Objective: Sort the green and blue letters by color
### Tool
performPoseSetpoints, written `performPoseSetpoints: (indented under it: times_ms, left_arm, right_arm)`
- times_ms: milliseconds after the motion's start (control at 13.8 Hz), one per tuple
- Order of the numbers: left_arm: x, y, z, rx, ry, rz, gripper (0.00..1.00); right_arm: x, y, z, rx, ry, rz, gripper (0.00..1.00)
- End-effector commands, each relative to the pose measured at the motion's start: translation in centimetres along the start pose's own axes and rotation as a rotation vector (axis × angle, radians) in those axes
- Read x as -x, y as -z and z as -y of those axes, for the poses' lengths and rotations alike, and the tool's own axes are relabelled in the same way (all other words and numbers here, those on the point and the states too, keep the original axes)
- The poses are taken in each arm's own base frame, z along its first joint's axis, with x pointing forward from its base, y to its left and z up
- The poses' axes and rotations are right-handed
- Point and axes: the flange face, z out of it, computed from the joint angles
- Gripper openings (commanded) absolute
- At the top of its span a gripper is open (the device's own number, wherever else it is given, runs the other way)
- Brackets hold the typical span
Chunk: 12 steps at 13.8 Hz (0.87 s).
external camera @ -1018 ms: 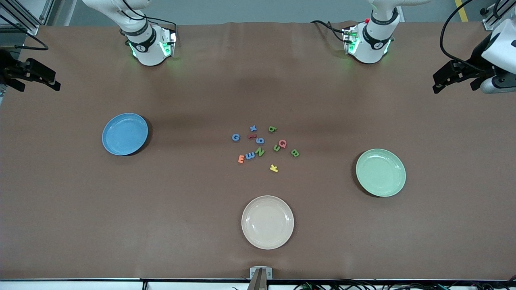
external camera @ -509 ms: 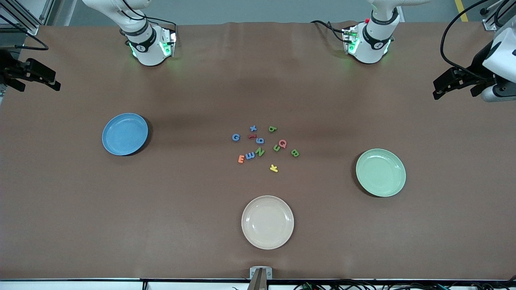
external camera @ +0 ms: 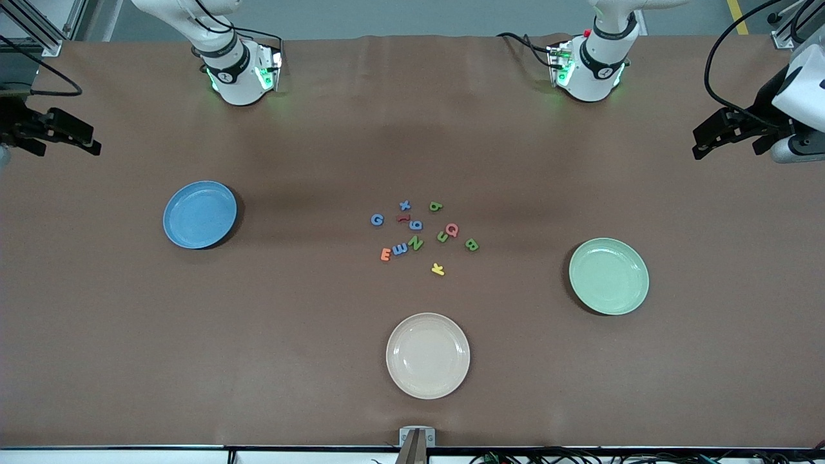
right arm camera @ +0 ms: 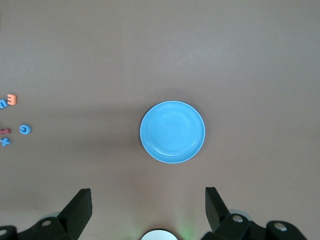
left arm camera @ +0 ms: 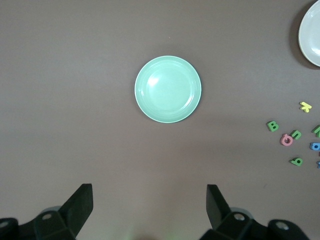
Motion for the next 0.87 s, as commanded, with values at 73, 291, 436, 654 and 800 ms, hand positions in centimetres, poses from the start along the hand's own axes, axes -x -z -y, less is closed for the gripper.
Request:
performPoseSetpoints:
  times_ms: [73, 291, 436, 654, 800]
  left_arm:
    - [-0.5, -1.3, -3.0, -0.015, -0.05, 0.031, 1.0]
    - [-1.5, -3.6, -6.0, -0.013, -0.003, 0.049, 1.0]
    - [-2.3, -6.1, -8.8, -0.005, 0.01, 0.048, 1.0]
    - [-3.2, -11.6, -12.4, 0.007, 0.018, 0.047, 1.0]
    - [-3.0, -14.6, -15.9, 0.022, 0.078, 0.035, 1.0]
  right_arm:
    - [-0.1, 0.6, -0.3, -0.01, 0.0, -0.01, 1.0]
    - [0.0, 1.0, -0.5, 0.001, -0.002, -0.02, 1.0]
    - [0.0, 1.4, -0.4, 0.001, -0.001, -0.026, 1.0]
    - [0.2, 1.8, -0.4, 0.006, 0.001, -0.029, 1.0]
    - [0.2, 1.9, -0.4, 0.006, 0.001, -0.031, 1.0]
